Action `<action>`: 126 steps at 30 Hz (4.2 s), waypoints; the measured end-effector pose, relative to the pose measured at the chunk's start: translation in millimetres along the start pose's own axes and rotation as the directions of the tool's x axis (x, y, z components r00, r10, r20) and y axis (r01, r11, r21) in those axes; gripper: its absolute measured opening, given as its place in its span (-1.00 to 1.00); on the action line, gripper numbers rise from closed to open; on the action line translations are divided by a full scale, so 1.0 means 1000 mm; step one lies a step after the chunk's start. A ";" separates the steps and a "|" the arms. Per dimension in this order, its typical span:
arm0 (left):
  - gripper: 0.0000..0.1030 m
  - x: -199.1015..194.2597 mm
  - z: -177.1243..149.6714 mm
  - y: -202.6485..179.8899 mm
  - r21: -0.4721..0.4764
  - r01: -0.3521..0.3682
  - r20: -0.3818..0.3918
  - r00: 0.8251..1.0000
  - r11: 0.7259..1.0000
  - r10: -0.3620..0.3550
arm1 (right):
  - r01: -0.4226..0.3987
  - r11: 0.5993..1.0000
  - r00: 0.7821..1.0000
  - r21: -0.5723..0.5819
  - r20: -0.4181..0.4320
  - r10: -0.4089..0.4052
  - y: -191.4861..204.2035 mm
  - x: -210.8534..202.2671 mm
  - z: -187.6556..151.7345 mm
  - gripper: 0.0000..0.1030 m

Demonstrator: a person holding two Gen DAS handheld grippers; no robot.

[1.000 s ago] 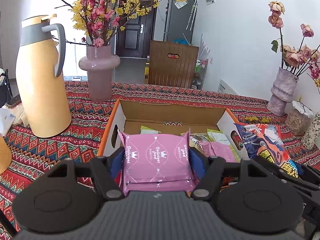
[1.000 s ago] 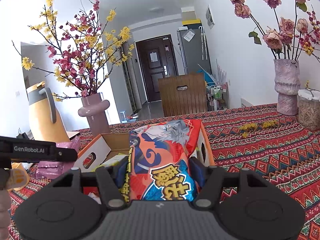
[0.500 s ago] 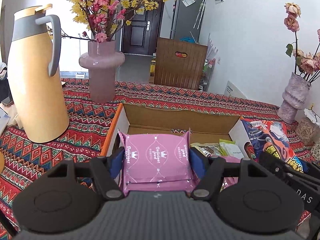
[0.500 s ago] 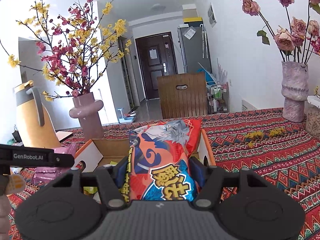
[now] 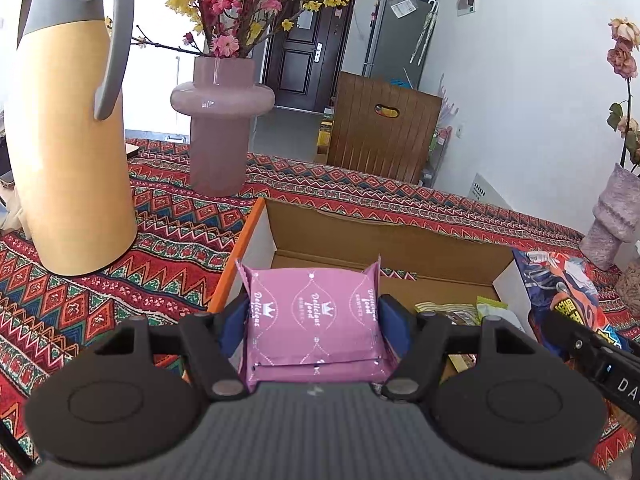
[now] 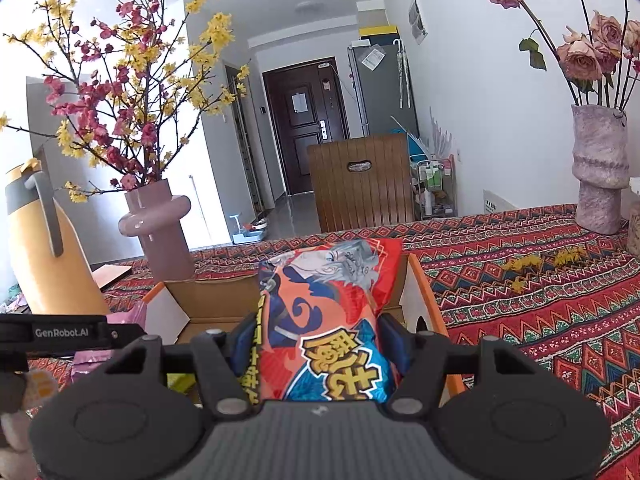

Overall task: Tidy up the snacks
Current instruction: 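Carry both snacks into the box and open both grippers, then withdraw both grippers from the box toward the remaining snacks, then lower the right gripper onto a white cracker packet and grasp it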

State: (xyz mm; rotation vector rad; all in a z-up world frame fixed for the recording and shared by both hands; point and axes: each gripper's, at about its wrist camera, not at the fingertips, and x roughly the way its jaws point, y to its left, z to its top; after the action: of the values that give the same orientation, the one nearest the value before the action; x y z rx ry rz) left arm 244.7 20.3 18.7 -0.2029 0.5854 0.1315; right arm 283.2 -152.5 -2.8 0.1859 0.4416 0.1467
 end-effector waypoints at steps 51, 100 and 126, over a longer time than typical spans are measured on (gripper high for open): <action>1.00 -0.078 -0.011 0.010 -0.001 0.032 0.146 0.989 0.999 -0.031 | 0.003 0.999 0.997 -0.042 0.075 0.000 0.020 -0.045 0.001 1.00; 1.00 -0.159 -0.130 0.069 0.068 0.014 0.051 0.999 0.998 -0.018 | -0.012 0.999 0.998 -0.041 -0.064 0.009 0.036 -0.156 -0.103 1.00; 1.00 -0.151 -0.141 0.070 0.076 0.033 -0.004 0.999 0.997 -0.032 | -0.030 0.995 0.973 -0.098 -0.232 0.007 0.053 -0.138 -0.131 1.00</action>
State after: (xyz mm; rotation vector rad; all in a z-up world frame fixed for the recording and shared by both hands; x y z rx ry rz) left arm 32.2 46.2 -21.7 -0.1385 0.5889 0.0771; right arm 97.7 -107.0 -51.4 0.0731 0.6638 0.2101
